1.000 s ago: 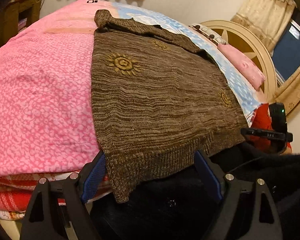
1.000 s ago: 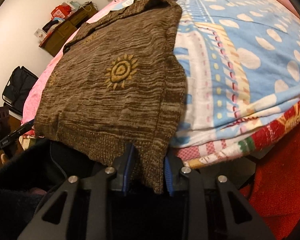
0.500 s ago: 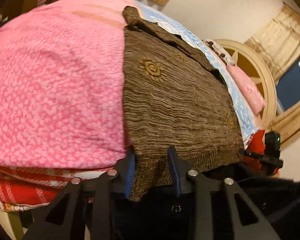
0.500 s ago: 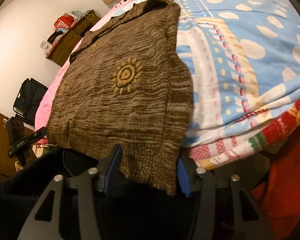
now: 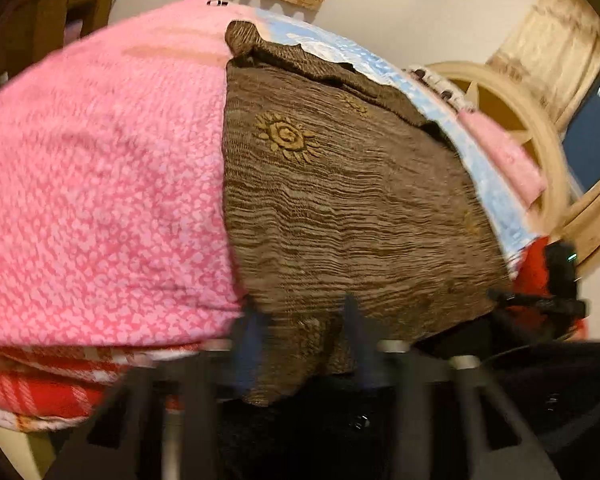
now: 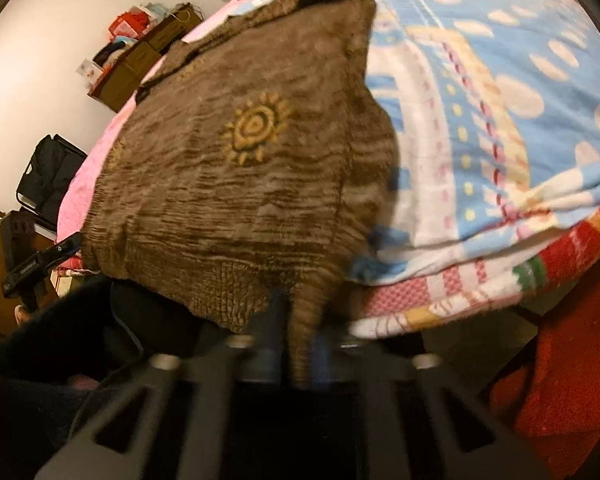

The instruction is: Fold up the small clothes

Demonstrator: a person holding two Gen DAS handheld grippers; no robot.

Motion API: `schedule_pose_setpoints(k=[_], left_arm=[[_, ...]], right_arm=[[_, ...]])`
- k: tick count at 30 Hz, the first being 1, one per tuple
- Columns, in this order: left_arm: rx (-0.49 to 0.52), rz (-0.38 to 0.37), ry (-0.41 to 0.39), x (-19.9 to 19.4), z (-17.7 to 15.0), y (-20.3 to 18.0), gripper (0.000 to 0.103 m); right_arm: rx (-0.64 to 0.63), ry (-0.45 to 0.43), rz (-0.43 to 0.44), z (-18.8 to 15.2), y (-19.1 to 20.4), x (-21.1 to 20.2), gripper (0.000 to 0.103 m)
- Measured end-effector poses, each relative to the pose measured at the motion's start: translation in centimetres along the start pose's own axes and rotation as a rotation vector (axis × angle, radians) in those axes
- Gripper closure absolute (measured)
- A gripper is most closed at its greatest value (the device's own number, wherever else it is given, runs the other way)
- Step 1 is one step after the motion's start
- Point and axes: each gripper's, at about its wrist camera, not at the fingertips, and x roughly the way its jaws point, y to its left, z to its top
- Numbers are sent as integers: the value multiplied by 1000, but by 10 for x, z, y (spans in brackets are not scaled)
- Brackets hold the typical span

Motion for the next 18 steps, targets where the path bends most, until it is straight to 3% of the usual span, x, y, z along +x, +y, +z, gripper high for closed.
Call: schedule_pose_setpoints(k=[3,6,9,18], left_arm=[[-98,-61,22,2,4,9,97],[-116,-89,24,-3,11,5,97],[-118,-137,-10,-15,25,-4,97],[-176,-249,-158,-45,82,-8,97]], right_arm=[[39,-9,66,1,-5,-5,94],[59,-68,172,9,-1,-24,94],[73,-138,271,26,3,-48,94],[159,-314,454,82,-9,-89,94]])
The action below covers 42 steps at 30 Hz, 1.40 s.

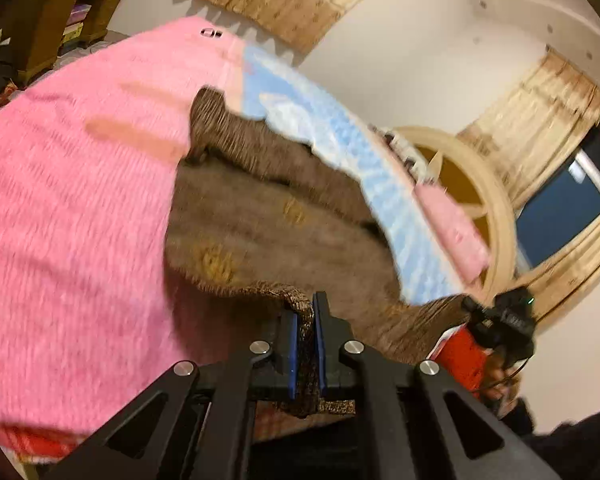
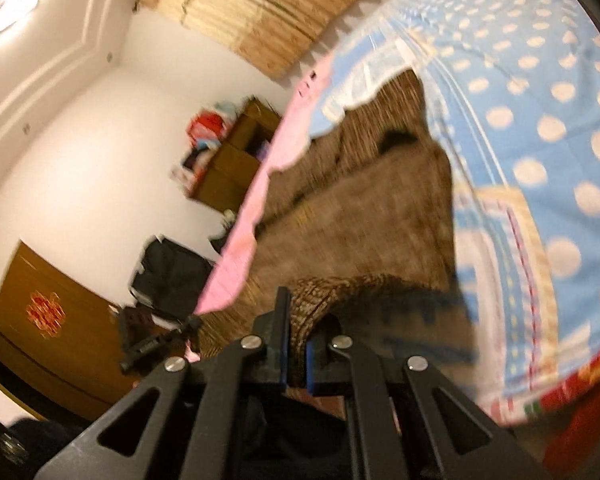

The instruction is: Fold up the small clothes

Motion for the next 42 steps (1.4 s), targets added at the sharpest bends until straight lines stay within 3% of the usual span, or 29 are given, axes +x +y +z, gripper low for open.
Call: schedule_pose_setpoints(k=[9,15,21,23,25,28,29,30,33,35,37,40,42], left_arm=[[-79,16,-102,21,82,1,97],[-130,123,-129,60,153,21,97],[-175,287,-74,149,223,64,94],[-231,311,-17,179,236,89,93],[-359,301,73,208,241,125,92],[-511,195,128,213,239,154,92],[-530,161,115,206,241,157,92],[-508,164,87,196,245,156,92],[-373,302,-35,162,254,138,90],[-294,361,-62,144,247,120,75],[-217,390,-64,136,233,102,57],[-54,412,-42,132,202,71,56],[34,389,31,145,187,53,56]], right_arm=[[-31,-63,-12,63,18,20,94],[-37,-90,-56,126,15,46,94],[-32,-117,-139,203,-10,93,94],[-9,-123,-200,223,-35,121,90],[-7,-121,-300,233,-59,145,85],[40,-86,-418,236,-98,172,59],[50,-83,-427,234,-104,173,57],[51,-82,-434,233,-105,173,57],[-28,-132,-483,225,-87,159,57],[-174,-163,-486,217,-53,151,57],[-289,-95,-444,206,-22,160,57],[-372,46,-400,183,-1,182,61],[-393,125,-415,174,0,197,73]])
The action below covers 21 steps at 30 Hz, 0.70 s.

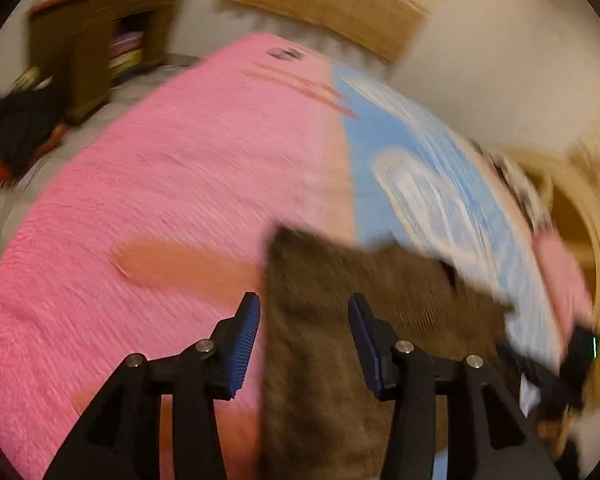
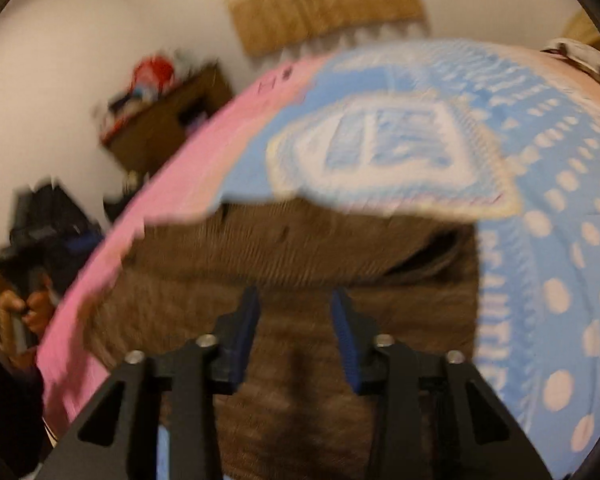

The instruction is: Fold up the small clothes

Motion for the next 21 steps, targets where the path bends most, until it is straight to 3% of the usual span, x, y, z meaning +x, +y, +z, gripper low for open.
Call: schedule_pose_setpoints(k=[1,3,5,8,12,16,19,21], left_arm=[[48,-16,40,8,-7,-14,56],[111,-38,115,28,-18,-33,56],[164,0,186,51,-21,-48,56],[223,87,210,79,-10,-54,56],[170,73,166,93,38,-49,56],[85,146,0,83,87,-30,56],[-11,150,-8,71,91,-7,56],[-38,118,0,58,77,5,56]], right_arm=[[-16,29,7,-4,4,6,78],[-41,68,-34,-11,6,20,78],[-36,119,-58,-10,1,34,80],[-12,108,-63,5,-8,39,79],[-21,104,-131,37,-22,56,78],[86,-10,-154,69,-48,64,78],[193,-70,-113,70,-61,51,75],[185,-71,-101,60,-56,39,75]])
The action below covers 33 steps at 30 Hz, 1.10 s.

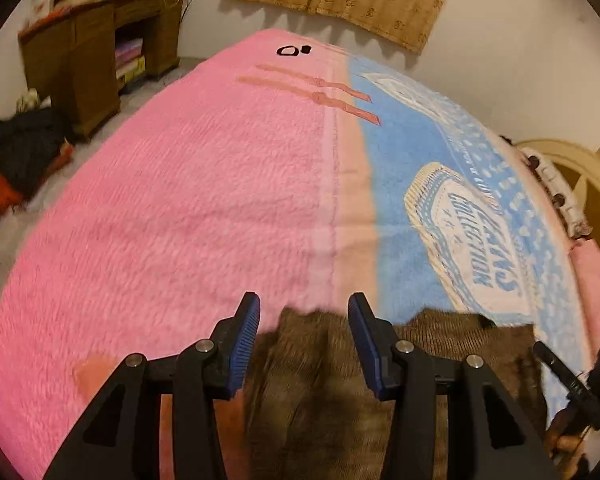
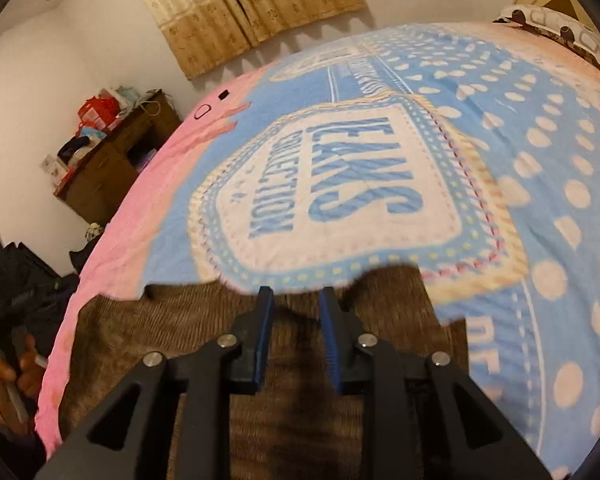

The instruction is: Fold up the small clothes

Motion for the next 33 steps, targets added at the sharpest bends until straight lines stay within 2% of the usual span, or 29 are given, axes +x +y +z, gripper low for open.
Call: schedule_pose_setpoints(k=[3,5,8,9,11,15,17,20,22,24,25,26,27,29,31,33], left_arm=[[-38,-47,6,-23,-36,17,56],[-84,-87,-7,-42,-70,28,56],[-106,-122,5,-58,-112,31,55],[-110,-126,8,-60,-123,30,55],[-120,-131,3,-69,-149,29,55],[-134,-174,-14,-74,-174,22,52],[-125,-143,5,-69,-179,17,47],[-117,-113,-22,-70,-184,12,42],[-130,-103,-15,-73,-186,11,42],[-132,-112,-18,-78,-189,11,40],[-129,-113,-18,-79,-189,12,40],[-128,-103,-11,-78,-190,13,40],[-128,-102,-3,-76,-190,14,40],[-135,-120,-9,-75,-191,18,38],[-157,-149,-18,-72,-190,20,28],[-174,-162,-33,-70,-190,21,26]], right_arm=[[-46,-15,-19,-23,2,-30,74],[-25,-60,-33,-41,-6,-59,64],[55,-135,-62,-72,-29,-105,58],[78,-151,-69,-82,-35,-118,57],[114,-158,-89,-105,-44,-137,48],[120,-127,-127,-143,-45,-150,47],[108,-85,-106,-157,-41,-144,47],[92,-38,-91,-166,-34,-121,47],[41,-54,-130,-167,-24,-113,47],[-57,-41,-154,-166,-5,-104,56],[-90,-37,-170,-168,1,-103,78],[-154,-21,-199,-167,9,-100,90],[-185,-12,-214,-167,11,-99,91],[-169,-11,-181,-164,6,-108,92],[-149,-18,-171,-168,-6,-116,92],[-135,7,-183,-172,-17,-110,92]])
